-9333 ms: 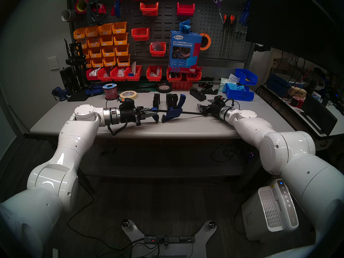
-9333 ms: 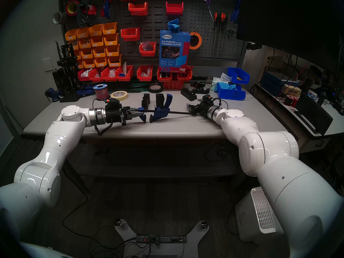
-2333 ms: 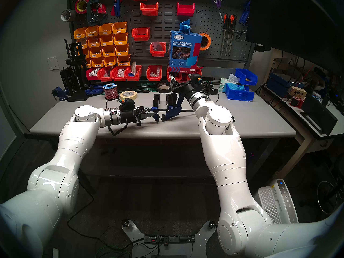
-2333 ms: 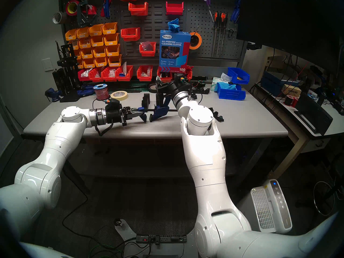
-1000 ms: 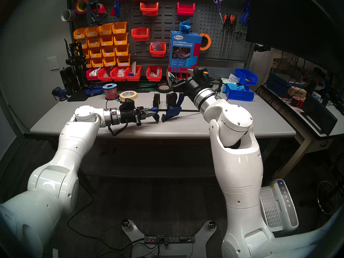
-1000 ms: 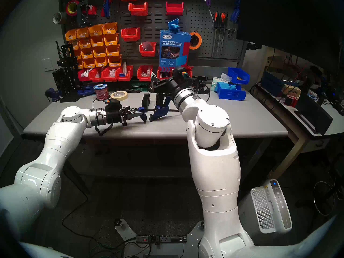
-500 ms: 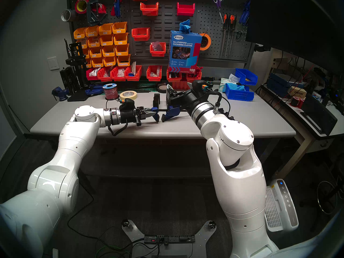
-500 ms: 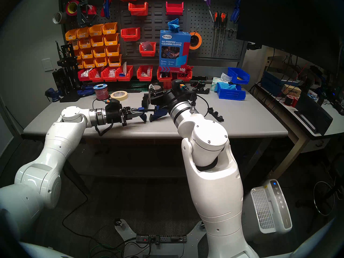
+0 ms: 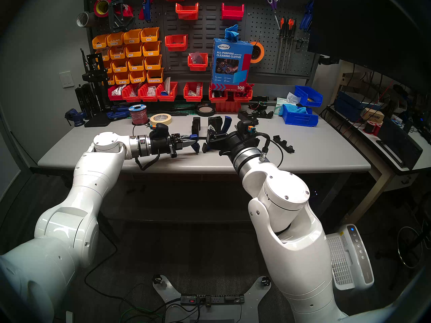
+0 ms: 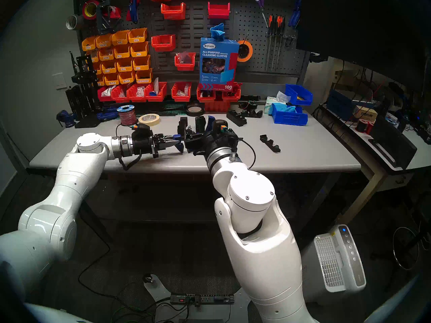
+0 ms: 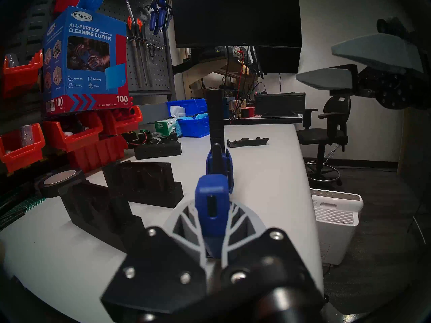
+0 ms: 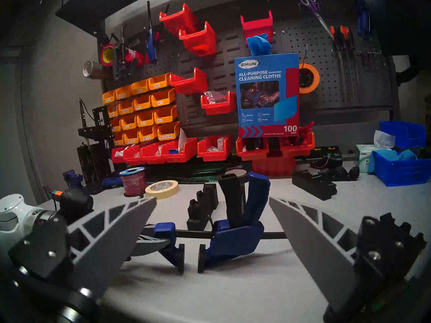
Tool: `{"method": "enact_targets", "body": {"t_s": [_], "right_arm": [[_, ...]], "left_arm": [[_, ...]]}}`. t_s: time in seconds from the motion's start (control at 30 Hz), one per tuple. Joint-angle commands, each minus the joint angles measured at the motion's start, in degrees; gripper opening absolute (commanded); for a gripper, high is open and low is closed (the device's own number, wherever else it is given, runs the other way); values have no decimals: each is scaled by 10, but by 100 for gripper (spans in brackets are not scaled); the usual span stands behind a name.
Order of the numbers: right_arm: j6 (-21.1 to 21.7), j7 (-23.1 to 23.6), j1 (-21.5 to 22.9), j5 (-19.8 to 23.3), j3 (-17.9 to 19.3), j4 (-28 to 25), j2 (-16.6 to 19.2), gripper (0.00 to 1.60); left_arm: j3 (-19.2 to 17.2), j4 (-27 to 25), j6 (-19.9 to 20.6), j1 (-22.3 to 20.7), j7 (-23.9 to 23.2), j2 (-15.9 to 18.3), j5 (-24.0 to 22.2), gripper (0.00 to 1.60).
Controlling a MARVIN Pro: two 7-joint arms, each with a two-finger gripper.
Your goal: Clamp the two 3D printed pieces together with the clamp
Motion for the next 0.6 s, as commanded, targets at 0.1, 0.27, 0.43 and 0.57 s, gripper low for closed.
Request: {"method": "enact_targets", "body": {"t_s": [0.1,0.27,0.43,0.57], "right_arm": [[-19,-58,55,18,-35,19,-8,160],[-19,-72,77,20,-41,36,-18,160],[-18,-81,94,23,-44,60,-28,160],[-14,-84,105,23,-38,79,-37,160]], "left_arm": [[-7,-10,0,-19,-1,0,-5,0],[-7,-10,0,-18,-1,0,-5,0],[-8,-10,0,-19,-1,0,-5,0],[-8,-10,0,-19,-1,0,-5,0]]}}
